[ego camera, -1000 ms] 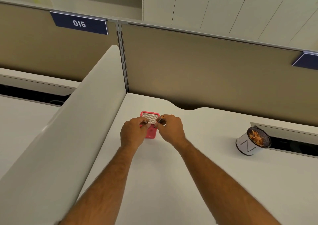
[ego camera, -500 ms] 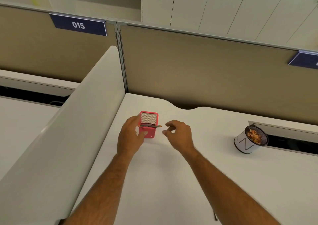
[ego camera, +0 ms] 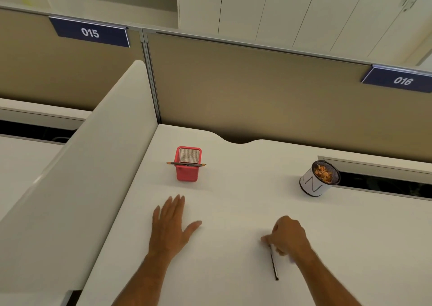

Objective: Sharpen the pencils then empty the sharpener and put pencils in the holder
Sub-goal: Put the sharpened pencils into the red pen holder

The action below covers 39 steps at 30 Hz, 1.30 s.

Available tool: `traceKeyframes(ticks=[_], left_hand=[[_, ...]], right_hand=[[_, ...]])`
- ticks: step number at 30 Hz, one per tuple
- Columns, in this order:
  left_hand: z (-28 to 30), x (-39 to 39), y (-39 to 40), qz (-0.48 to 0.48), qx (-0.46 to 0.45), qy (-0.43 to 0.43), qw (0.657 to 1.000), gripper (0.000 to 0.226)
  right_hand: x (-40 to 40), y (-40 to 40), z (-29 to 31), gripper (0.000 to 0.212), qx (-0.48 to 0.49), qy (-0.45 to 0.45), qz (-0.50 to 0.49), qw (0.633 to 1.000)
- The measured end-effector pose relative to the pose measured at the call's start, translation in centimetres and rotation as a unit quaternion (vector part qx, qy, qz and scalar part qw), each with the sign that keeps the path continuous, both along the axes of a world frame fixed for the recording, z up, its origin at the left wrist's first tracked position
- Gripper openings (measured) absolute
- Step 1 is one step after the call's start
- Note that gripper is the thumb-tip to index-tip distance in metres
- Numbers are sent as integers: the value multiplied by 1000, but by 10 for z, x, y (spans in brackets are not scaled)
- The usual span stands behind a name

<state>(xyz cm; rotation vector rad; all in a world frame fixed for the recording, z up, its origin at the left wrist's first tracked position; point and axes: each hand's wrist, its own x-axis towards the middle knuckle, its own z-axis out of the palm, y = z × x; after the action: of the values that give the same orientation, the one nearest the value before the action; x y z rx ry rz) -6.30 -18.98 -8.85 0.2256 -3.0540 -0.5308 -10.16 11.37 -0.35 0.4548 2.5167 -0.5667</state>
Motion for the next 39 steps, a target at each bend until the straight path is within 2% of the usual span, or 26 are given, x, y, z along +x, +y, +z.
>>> traceKeyframes(ticks=[3,6,12,16,21,24,30,35,39], left_hand=[[-11,13,18,-65,-42,-52,996,93],[-13,23,31,-65,-56,-71,994,91],[-14,25,34,-59,-68,-77,993,92],[-16,25,34,-60,-66,-73,993,92],[-17,25,35,-58,-67,-61,994,92],[-16,26,34,-60,-62,-55,995,91],[-14,24,34,-61,-53,-54,995,90],[-13,25,34,-61,-52,-55,995,90],[-12,24,34,-60,-45,-58,996,90]], right_hand=[[7,2,-6,29,7,-18,0,1000],[8,3,-13,29,7,-33,1,999],[3,1,-13,29,-88,-80,-84,989],[-4,-12,-4,20,-161,-36,-130,978],[-26,-51,26,9,-181,89,-77,976],[-45,-82,50,5,-220,183,-56,956],[-85,-137,85,11,-158,373,101,909],[-106,-173,90,13,-122,409,182,886],[-112,-189,81,17,-90,371,230,895]])
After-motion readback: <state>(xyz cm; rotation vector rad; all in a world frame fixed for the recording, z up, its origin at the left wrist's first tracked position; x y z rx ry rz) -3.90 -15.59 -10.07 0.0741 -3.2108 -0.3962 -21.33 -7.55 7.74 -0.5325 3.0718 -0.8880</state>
